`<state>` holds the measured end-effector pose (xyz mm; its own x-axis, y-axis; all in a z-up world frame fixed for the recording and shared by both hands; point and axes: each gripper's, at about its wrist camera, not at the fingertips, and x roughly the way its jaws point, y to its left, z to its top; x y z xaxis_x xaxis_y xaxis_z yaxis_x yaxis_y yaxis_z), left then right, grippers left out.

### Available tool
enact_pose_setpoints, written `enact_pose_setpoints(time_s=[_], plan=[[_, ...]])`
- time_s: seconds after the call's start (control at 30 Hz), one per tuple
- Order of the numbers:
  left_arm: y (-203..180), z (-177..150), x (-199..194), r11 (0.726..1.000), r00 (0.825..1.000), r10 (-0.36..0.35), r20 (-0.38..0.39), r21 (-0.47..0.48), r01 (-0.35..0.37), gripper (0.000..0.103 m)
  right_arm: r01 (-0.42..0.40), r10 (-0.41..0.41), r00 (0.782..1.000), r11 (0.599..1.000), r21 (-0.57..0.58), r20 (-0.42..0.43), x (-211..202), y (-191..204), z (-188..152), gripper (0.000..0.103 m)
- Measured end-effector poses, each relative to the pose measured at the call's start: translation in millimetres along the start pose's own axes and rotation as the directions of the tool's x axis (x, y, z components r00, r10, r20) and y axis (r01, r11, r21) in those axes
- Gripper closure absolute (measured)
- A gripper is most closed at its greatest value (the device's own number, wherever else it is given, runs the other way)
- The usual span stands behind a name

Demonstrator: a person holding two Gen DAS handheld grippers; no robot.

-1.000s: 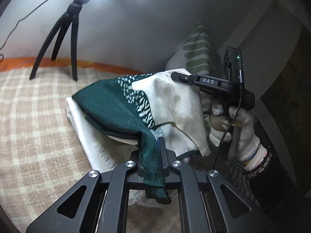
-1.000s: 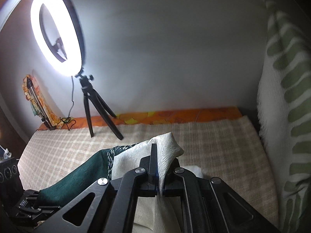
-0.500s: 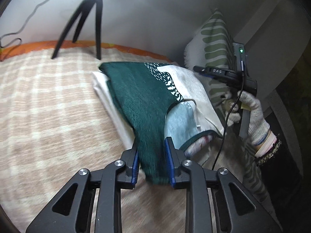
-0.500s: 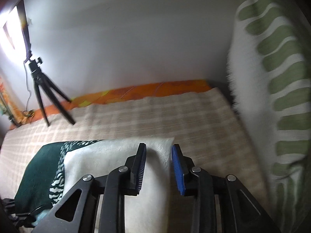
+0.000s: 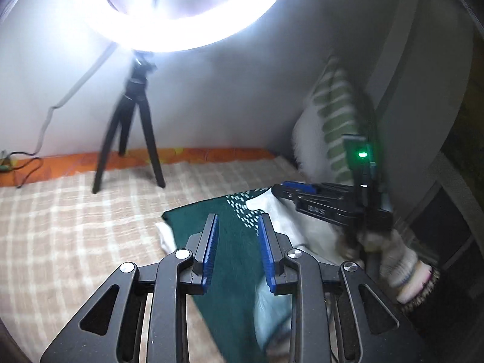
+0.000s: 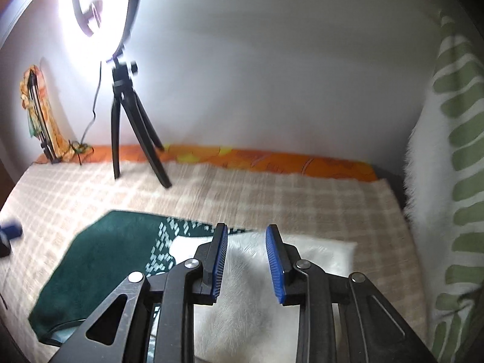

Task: Fold small clothes

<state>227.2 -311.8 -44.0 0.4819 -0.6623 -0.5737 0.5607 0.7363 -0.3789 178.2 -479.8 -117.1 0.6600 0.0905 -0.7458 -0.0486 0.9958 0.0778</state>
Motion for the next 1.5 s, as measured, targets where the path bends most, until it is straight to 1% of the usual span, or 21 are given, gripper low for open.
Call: enact_pose_setpoints(time_s=[0.07,0.1,0.2,0.27,0.33,0.47,0.57,0.63,0.73,0.8,0.93,0.97,1.0,1.07,1.13,1.17,1.2,1.27,1.33,1.43,1.5], plan=[[4.0,-1.4,27.5,1.000,0.999,0.023,-0.047,-0.015,-0.024,0.078,-0.030,0.031,0.999,0.999,0.035,-0.022,9.7,-9.0,-4.8,0.075],[2.9,-6.1,41.4,0.999,0.996,0.038,-0.079,0.001,-0.038,0.078,-0.033,0.034,0.999,0.999,0.041,-0.025,12.4,-10.8,-9.1,0.074],[-3.3,-28.1,62.0,0.995,0.989,0.079,-0.124,0.064,-0.072,0.078,-0.025,0.026,0.999,0.999,0.036,-0.041,21.6,-16.2,-20.1,0.072],[-1.8,-44.6,71.5,0.992,0.985,0.107,-0.137,0.084,-0.096,0.078,-0.021,0.023,0.999,0.999,0.039,-0.049,26.8,-19.5,-28.1,0.072],[1.0,-55.9,75.2,0.990,0.983,0.118,-0.139,0.095,-0.105,0.078,-0.026,0.028,0.998,0.999,0.045,-0.047,29.5,-20.6,-35.8,0.071],[1.5,-63.7,77.5,0.986,0.983,0.126,-0.136,0.123,-0.110,0.078,-0.007,0.007,0.999,1.000,0.015,-0.040,37.1,-17.2,-46.4,0.071],[0.8,-57.4,70.7,0.989,0.982,0.128,-0.138,0.097,-0.115,0.078,0.001,0.000,0.999,1.000,0.029,-0.045,34.3,-19.0,-42.2,0.071],[-2.5,-53.7,62.4,0.987,0.983,0.135,-0.123,0.099,-0.124,0.078,0.016,-0.014,0.999,0.999,0.036,-0.042,27.9,-18.9,-38.4,0.071],[-10.6,-49.7,47.8,0.985,0.986,0.133,-0.101,0.124,-0.120,0.078,0.041,-0.040,0.999,0.998,0.056,-0.018,10.3,-18.1,-35.5,0.070],[-15.9,-47.3,36.5,0.984,0.986,0.135,-0.093,0.131,-0.123,0.078,0.039,-0.039,0.999,0.997,0.073,-0.007,-2.9,-16.8,-34.0,0.069],[-24.9,-45.1,12.0,0.982,0.988,0.135,-0.069,0.140,-0.124,0.078,0.057,-0.059,0.998,0.995,0.076,0.017,-29.9,-6.6,-33.9,0.064],[-27.6,-44.7,4.0,0.982,0.989,0.136,-0.059,0.143,-0.127,0.074,0.061,-0.063,0.998,0.995,0.081,0.023,-37.3,-3.5,-34.6,0.063],[-29.8,-45.1,-3.0,0.981,0.989,0.137,-0.049,0.146,-0.129,0.066,0.060,-0.062,0.998,0.995,0.085,0.030,-43.4,-0.8,-34.3,0.061],[-35.6,-45.6,-18.8,0.978,0.989,0.144,-0.021,0.154,-0.139,0.053,0.058,-0.063,0.997,0.993,0.101,0.048,-59.1,6.3,-36.9,0.054],[-43.9,-47.8,-36.0,0.974,0.990,0.144,0.010,0.177,-0.144,0.051,0.056,-0.063,0.996,0.993,0.108,0.067,-74.7,14.7,-40.4,0.051],[-48.4,-48.9,-44.9,0.971,0.990,0.141,0.021,0.190,-0.142,0.049,0.062,-0.071,0.995,0.992,0.109,0.076,-84.1,21.0,-42.6,0.050],[-52.3,-50.0,-52.5,0.969,0.990,0.141,0.029,0.200,-0.144,0.042,0.067,-0.076,0.994,0.992,0.108,0.080,-89.7,25.5,-44.0,0.050],[-59.1,-52.1,-69.2,0.965,0.988,0.144,0.052,0.214,-0.152,0.032,0.076,-0.086,0.992,0.991,0.108,0.097,-105.8,36.6,-48.2,0.044],[-63.6,-54.1,-83.5,0.964,0.989,0.133,0.070,0.224,-0.146,0.030,0.084,-0.097,0.989,0.990,0.113,0.111,-119.8,45.8,-52.7,0.041],[-68.6,-58.5,-108.0,0.963,0.987,0.126,0.097,0.227,-0.146,0.023,0.078,-0.097,0.986,0.988,0.137,0.137,-137.6,57.1,-61.7,0.036],[-70.4,-62.0,-122.2,0.961,0.985,0.127,0.116,0.232,-0.151,0.021,0.080,-0.102,0.984,0.985,0.151,0.146,-149.5,65.7,-69.3,0.034]])
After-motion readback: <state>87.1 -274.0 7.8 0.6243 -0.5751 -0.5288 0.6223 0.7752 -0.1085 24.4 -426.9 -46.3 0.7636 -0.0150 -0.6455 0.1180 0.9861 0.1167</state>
